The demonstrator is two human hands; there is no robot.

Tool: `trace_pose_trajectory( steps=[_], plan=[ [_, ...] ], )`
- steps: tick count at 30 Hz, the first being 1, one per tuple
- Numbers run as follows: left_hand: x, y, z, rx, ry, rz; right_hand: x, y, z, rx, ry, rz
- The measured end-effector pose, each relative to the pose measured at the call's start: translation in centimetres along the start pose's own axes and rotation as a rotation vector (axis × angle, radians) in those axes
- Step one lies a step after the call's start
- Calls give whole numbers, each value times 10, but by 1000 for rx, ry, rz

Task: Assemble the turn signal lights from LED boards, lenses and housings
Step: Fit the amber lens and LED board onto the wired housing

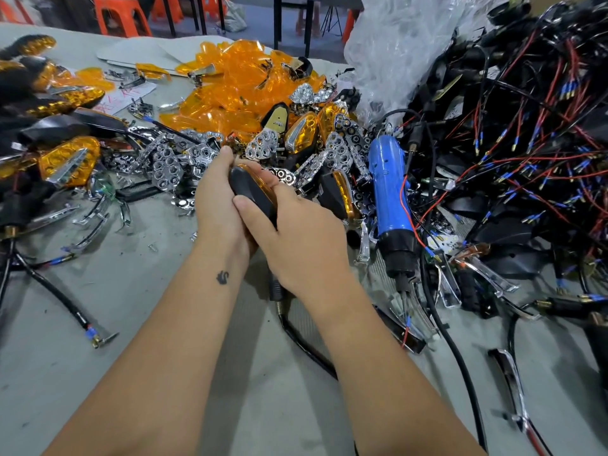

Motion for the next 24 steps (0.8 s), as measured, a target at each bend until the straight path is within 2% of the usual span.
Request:
trace_pose_trajectory(
  steps=[6,10,12,16,18,24],
  plan=[
    [1,2,4,11,21,-8,-4,2,-1,27,57,103],
    [4,4,4,13,29,113,-2,-6,1,-56,-105,-389],
    [6,5,2,-8,28,171,-2,-10,2,-54,-152,-474],
    [6,4,0,-45,67,279,-8,-5,1,42,-38,-256],
    [7,3,0,-18,25,204,-7,-2,0,79,-17,-237],
    [8,1,9,162,-272,-174,-6,12,1,198,-44,-402]
  ],
)
Point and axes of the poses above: each hand's wrist, its own z-axis away from the middle knuckle, its own y-axis out of the back of the hand, x = y × z, the point moved 5 cm from there along -z, towards the middle knuckle, and after that the axes turned 5 degrees about x, right-handed, at the moved point
